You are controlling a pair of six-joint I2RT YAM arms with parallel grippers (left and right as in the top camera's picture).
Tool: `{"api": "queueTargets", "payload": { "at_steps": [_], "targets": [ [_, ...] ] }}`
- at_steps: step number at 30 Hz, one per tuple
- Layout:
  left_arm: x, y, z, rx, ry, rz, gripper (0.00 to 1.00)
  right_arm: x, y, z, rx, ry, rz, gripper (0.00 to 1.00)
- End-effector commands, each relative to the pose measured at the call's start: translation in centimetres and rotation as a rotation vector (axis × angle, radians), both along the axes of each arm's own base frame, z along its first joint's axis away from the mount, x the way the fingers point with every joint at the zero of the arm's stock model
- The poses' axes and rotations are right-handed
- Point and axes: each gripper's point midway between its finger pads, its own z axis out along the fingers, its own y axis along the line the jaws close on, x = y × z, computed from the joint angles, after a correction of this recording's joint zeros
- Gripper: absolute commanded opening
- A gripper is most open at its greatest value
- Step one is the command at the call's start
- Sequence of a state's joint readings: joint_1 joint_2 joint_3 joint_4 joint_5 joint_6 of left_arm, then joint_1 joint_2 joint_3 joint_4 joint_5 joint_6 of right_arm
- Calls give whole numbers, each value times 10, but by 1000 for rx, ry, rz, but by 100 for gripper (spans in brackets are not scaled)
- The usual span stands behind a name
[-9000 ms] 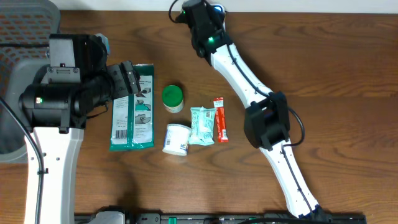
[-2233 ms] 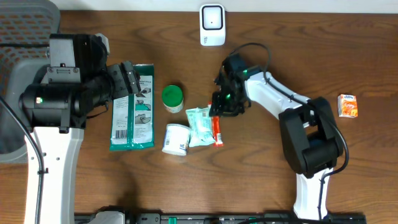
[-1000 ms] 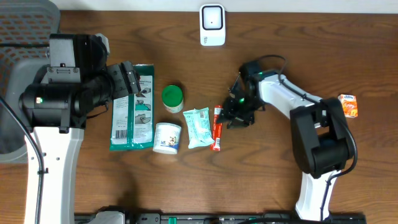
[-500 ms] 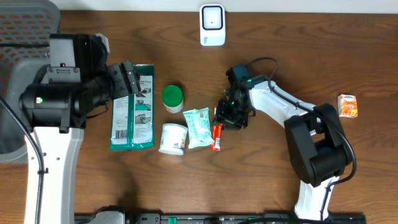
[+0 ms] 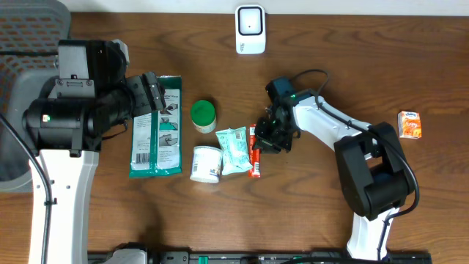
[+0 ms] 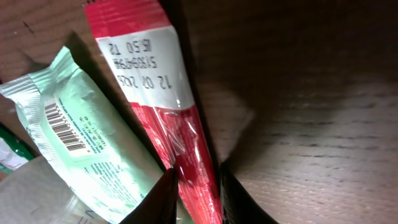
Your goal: Scan the item barcode
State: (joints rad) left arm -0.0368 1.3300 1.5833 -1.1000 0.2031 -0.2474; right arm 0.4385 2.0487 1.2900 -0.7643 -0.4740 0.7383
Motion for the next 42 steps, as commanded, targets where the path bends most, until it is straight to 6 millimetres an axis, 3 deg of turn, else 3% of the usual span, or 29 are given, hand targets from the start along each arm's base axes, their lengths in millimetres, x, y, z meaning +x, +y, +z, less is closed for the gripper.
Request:
{"api": "queueTargets", "payload": {
  "at_steps": [1,12,15,18,23,29,35,37,39,42],
  "targets": [
    [-1,1,-1,4,2,3,86,-35,-36,-63,-260,103,-10,20],
    [-1,1,-1,4,2,3,86,-25,-86,-65,-402,150,-189,16],
    [-1,1,-1,4,2,3,86,-26,-98,-63,-411,177,-199,22],
    [-1,1,-1,4,2,3,86,-27,-104,-63,-417,185,-205,36],
    [-1,1,-1,4,2,3,86,-24,-101,-64,-404,171,-195,40],
    [-1,1,-1,4,2,3,86,-37,-78,-63,-407,216,-265,34],
    [-1,1,-1,4,2,3,86,-51,-52,-64,-428,204,-235,35],
    [-1,1,-1,4,2,3,86,-52,-49,-65,-444,183,-215,38],
    [-1,0,-1,4,2,3,86,-51,-47,-65,-444,174,-209,46],
    [-1,1,-1,4,2,3,86,-49,-47,-65,-438,169,-214,42]
  ]
}}
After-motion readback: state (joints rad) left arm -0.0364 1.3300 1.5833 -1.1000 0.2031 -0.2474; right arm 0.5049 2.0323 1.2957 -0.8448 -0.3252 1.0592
